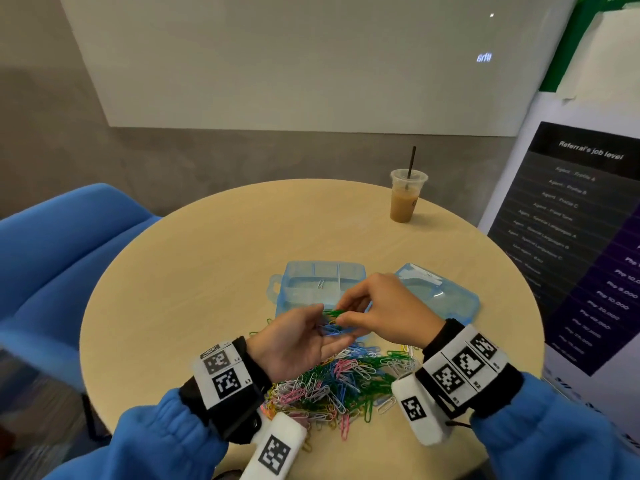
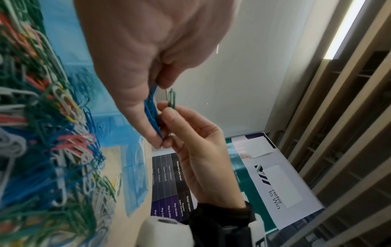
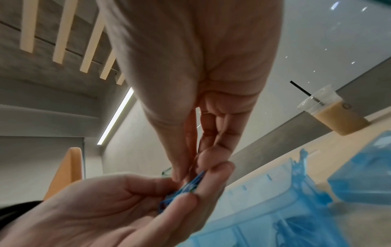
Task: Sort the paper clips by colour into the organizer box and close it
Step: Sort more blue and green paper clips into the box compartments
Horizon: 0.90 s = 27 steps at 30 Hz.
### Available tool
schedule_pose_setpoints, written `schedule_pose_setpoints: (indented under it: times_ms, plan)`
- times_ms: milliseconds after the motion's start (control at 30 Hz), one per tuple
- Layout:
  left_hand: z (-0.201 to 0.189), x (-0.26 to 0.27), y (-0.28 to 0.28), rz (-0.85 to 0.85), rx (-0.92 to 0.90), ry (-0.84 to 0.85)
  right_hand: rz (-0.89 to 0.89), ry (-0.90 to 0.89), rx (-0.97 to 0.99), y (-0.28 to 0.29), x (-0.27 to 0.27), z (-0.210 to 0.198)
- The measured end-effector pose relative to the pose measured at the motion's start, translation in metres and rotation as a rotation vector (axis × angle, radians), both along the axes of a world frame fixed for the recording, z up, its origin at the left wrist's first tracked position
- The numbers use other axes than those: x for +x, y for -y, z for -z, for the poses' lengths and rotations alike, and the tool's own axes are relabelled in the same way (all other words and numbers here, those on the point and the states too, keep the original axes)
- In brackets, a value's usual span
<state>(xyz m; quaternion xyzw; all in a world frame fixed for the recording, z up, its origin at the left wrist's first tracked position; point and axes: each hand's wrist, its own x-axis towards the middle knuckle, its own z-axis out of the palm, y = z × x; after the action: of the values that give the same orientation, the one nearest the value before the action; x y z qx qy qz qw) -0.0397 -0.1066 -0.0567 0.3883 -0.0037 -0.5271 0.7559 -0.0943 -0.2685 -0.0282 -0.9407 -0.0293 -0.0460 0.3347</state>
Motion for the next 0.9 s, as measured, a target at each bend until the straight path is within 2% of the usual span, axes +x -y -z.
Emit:
schedule_pose_setpoints:
  times_ms: [200, 467, 700, 900]
  plan:
    - [0.005, 0.002, -0.007, -0.074, -0.014, -0.045, 0.031, -0.005, 0.040, -0.004, 0.005, 0.002]
    - [0.006, 0.003, -0.019, -0.093, -0.055, -0.092, 0.019, -0.036, 0.006, -0.007, 0.011, 0.001]
    - [0.007, 0.005, -0.024, -0.132, -0.024, -0.095, 0.130, -0.026, -0.072, -0.008, 0.023, -0.002]
    - [0.005, 0.007, -0.028, -0.120, -0.025, -0.085, 0.125, 0.008, -0.102, -0.013, 0.025, -0.004]
